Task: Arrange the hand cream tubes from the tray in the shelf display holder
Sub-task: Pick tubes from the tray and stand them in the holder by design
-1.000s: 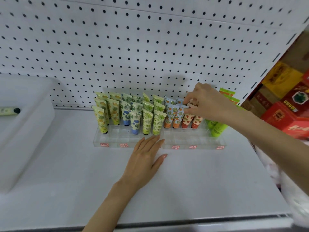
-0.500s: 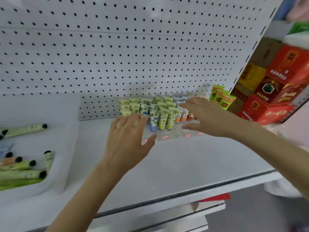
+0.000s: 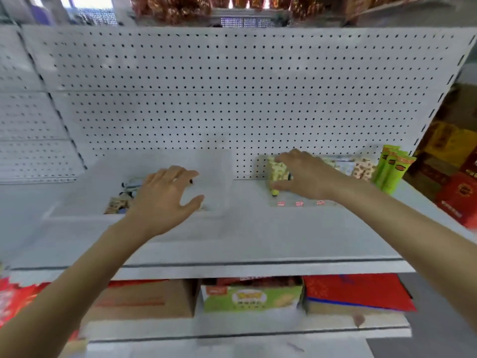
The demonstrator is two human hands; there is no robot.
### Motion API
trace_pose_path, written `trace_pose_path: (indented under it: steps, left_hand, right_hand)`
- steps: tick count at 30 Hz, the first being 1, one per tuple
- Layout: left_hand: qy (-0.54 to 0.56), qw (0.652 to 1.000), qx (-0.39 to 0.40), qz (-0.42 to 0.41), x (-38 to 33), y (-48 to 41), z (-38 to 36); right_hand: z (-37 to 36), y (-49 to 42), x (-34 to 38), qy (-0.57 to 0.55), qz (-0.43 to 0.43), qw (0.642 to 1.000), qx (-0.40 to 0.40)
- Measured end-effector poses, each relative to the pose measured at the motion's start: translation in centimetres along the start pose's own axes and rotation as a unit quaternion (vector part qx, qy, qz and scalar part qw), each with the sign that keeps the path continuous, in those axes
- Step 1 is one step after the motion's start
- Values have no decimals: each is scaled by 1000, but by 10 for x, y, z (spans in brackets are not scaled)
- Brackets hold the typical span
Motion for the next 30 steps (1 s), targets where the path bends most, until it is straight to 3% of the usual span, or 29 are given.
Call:
trace_pose_path:
  steps: [3, 8, 16, 21, 25, 30]
  left_hand:
    - [-1, 999, 15, 29, 38, 32, 24]
    - [-12, 998, 7, 57, 94, 63, 43]
    - [17, 996, 18, 86, 211, 64, 15]
    - [158, 975, 31, 153, 292, 63, -25]
    - [228, 963, 49, 132, 320, 55, -57]
    - [269, 955, 56, 111, 330, 32, -74]
  right_hand:
    - [-7, 10, 47, -30, 16, 999, 18]
    - [-8, 4, 108, 23, 46, 998, 31]
    - [-37, -78, 196, 1, 63, 995, 72]
    - [-99, -152, 246, -132, 31, 977, 162]
    - [-163, -187, 251, -175, -37, 954, 242]
    - [-205, -214, 236, -195, -89, 941, 262]
Point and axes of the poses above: each hand's wrist, its own y-axis away from the middle knuckle, its own z-axis out of the back of the hand, x = y × z, the point moved 6 cm from there along -y, towards the middle knuckle, and after that the axes turned 6 degrees about -z, right-handed, at the moved point
